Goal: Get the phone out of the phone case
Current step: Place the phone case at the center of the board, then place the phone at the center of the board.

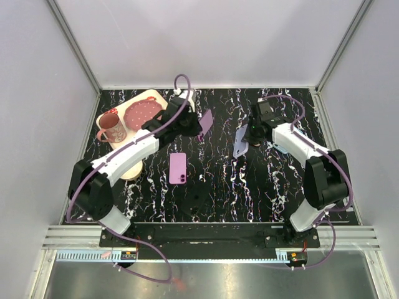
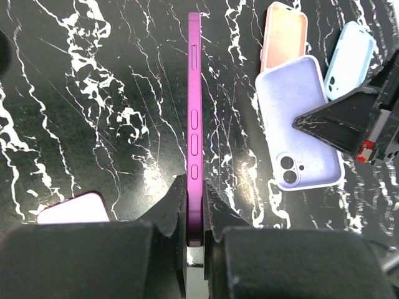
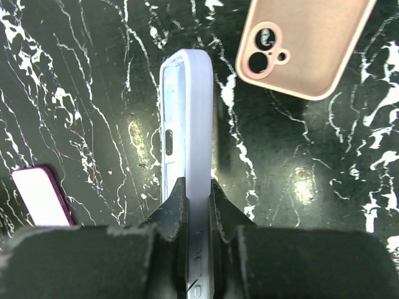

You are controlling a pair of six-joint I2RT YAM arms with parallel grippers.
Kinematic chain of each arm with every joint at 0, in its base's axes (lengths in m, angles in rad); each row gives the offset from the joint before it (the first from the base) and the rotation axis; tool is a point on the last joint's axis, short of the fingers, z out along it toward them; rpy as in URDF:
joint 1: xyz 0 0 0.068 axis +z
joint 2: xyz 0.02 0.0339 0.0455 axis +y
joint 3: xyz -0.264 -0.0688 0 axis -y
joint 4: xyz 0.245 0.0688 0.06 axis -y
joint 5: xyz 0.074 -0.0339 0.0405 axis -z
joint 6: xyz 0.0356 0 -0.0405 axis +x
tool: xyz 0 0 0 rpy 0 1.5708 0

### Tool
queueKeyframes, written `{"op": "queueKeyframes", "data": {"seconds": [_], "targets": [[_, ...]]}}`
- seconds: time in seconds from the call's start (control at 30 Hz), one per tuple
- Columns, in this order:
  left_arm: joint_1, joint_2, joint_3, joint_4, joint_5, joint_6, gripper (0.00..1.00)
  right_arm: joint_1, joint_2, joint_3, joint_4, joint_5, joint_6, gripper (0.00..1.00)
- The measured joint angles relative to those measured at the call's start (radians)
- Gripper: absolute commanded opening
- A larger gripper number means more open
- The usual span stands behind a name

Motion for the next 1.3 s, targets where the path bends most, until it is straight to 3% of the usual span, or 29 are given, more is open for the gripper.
{"op": "queueKeyframes", "data": {"seconds": [0.27,0.33,0.5,0.53,0.63,0.67,0.9,1.0,1.17,1.3], "targets": [[0.202,0.142,0.023,0.08,0.306,-0.162,0.0,-0.112,-0.204,-0.279,0.131,-0.11,-0.005,0.0],[0.238,0.203,0.028,0.105,0.364,-0.193,0.0,-0.114,-0.272,-0.365,0.149,-0.134,0.007,0.05],[0.299,0.27,-0.048,0.214,0.491,-0.29,0.0,-0.117,-0.385,-0.52,0.175,-0.161,0.048,0.41],[0.309,0.274,-0.075,0.243,0.507,-0.309,0.0,-0.117,-0.393,-0.537,0.18,-0.16,0.053,0.57],[0.326,0.304,-0.107,0.292,0.527,-0.351,0.0,-0.121,-0.397,-0.557,0.178,-0.151,0.069,0.84],[0.33,0.32,-0.108,0.304,0.528,-0.361,0.0,-0.122,-0.397,-0.557,0.175,-0.148,0.072,0.87],[0.332,0.344,-0.108,0.327,0.531,-0.377,0.54,-0.124,-0.407,-0.528,0.114,-0.037,0.068,0.98],[0.33,0.344,-0.108,0.289,0.498,-0.356,0.59,-0.124,-0.447,-0.502,0.071,0.021,0.062,1.0],[0.33,0.344,-0.108,0.226,0.433,-0.318,0.91,-0.124,-0.528,-0.425,-0.009,0.114,0.045,1.0],[0.33,0.337,-0.108,0.184,0.408,-0.29,0.99,-0.124,-0.546,-0.367,-0.053,0.159,0.033,1.0]]}}
